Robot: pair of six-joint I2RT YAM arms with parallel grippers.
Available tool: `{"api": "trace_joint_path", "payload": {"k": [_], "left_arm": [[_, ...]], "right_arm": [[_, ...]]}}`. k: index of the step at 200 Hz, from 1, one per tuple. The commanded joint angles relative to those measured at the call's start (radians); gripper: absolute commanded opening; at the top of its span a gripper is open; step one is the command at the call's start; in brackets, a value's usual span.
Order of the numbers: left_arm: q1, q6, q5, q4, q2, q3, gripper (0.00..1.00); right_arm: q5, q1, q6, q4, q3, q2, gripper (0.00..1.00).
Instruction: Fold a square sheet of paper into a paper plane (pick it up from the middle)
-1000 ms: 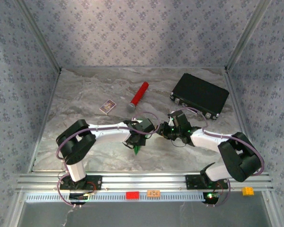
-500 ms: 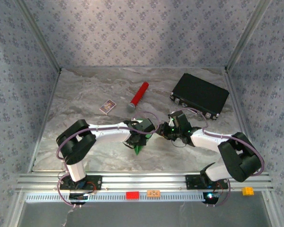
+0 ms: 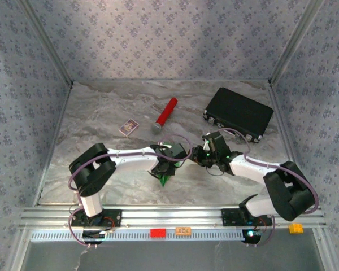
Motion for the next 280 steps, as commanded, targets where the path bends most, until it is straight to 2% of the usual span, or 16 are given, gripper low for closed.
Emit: {"api": "trace_joint_path", "payload": {"k": [1,61,77,95,122,135,153,163,173,185,208,229,255,280], "left_arm": [[-0.009,-0.026,-0.031,-0.067,-0.028,0.036,0.37],[-0.012,-0.041,-0.053,-0.093,-0.133,0.031,0.40],[-0.012,-0.037,-0.081,-0.085,-0.190,0.016,0.41],[-0.012,-0.033,-0.120,-0.082,-0.269,-0.013,0.42],[0.008,0.017,-0.218,-0.052,-0.395,-0.052,0.48],[0.042,0.058,-0.255,-0.052,-0.451,-0.075,0.50],[0.140,0.120,-0.272,-0.042,-0.536,-0.125,0.52],[0.202,0.161,-0.277,-0.022,-0.584,-0.161,0.56],[0.267,0.205,-0.284,0.011,-0.633,-0.204,0.64],[0.346,0.262,-0.294,0.067,-0.690,-0.262,0.75],[0.486,0.365,-0.380,0.165,-0.753,-0.340,0.99],[0.617,0.460,-0.505,0.237,-0.738,-0.377,1.00],[0.784,0.542,-0.498,0.334,-0.676,-0.391,1.00],[0.839,0.710,-0.524,0.659,-0.596,-0.499,1.00]], "right_arm": [[0.025,-0.010,-0.034,-0.073,0.002,-0.046,0.28],[0.075,-0.059,-0.093,-0.220,0.006,-0.177,0.31],[0.122,-0.084,-0.132,-0.304,0.023,-0.239,0.39],[0.203,-0.119,-0.195,-0.418,0.055,-0.326,0.46],[0.399,-0.161,-0.287,-0.553,0.121,-0.438,0.59],[0.504,-0.172,-0.351,-0.586,0.141,-0.474,0.63],[0.641,-0.182,-0.431,-0.583,0.148,-0.502,0.70],[0.707,-0.185,-0.481,-0.558,0.144,-0.508,0.71],[0.734,-0.184,-0.567,-0.514,0.133,-0.510,0.73],[0.752,-0.187,-0.688,-0.423,0.088,-0.507,0.79],[0.827,-0.204,-0.840,-0.256,0.014,-0.458,0.81],[0.802,-0.262,-0.921,-0.062,-0.049,-0.363,0.83],[0.699,-0.334,-1.006,0.231,-0.132,-0.245,0.83],[0.585,-0.405,-1.055,0.390,-0.133,-0.112,0.83]]}}
